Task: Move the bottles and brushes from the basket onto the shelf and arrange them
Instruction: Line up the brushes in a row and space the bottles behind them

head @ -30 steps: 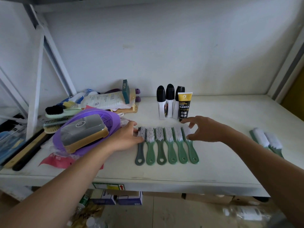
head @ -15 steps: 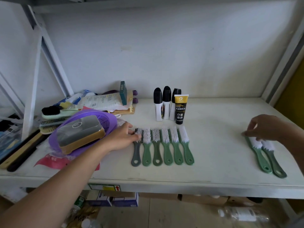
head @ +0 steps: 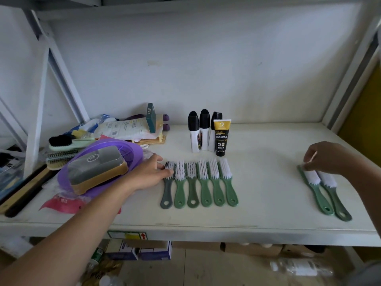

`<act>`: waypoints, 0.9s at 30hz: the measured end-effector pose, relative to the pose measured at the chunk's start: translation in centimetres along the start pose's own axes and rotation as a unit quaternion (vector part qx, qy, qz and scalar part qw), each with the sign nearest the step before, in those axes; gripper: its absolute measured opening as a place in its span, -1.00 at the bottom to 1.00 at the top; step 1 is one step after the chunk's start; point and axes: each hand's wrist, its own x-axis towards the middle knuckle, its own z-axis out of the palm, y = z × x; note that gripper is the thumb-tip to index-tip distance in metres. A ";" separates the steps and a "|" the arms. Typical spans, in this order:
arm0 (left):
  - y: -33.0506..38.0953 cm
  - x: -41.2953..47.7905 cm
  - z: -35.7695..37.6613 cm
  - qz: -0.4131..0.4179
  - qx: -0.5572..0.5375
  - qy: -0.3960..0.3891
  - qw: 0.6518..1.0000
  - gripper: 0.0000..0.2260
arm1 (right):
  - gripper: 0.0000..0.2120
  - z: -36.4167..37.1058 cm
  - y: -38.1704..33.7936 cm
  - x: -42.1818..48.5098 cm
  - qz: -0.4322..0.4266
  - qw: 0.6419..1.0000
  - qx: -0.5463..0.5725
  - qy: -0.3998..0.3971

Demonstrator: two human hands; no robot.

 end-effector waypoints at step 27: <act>0.1 0.0 0.2 0.004 0.013 -0.001 1.000 -0.37 | -0.88 4.6 -9.9 -1.1 -0.174 0.975 0.124 -0.059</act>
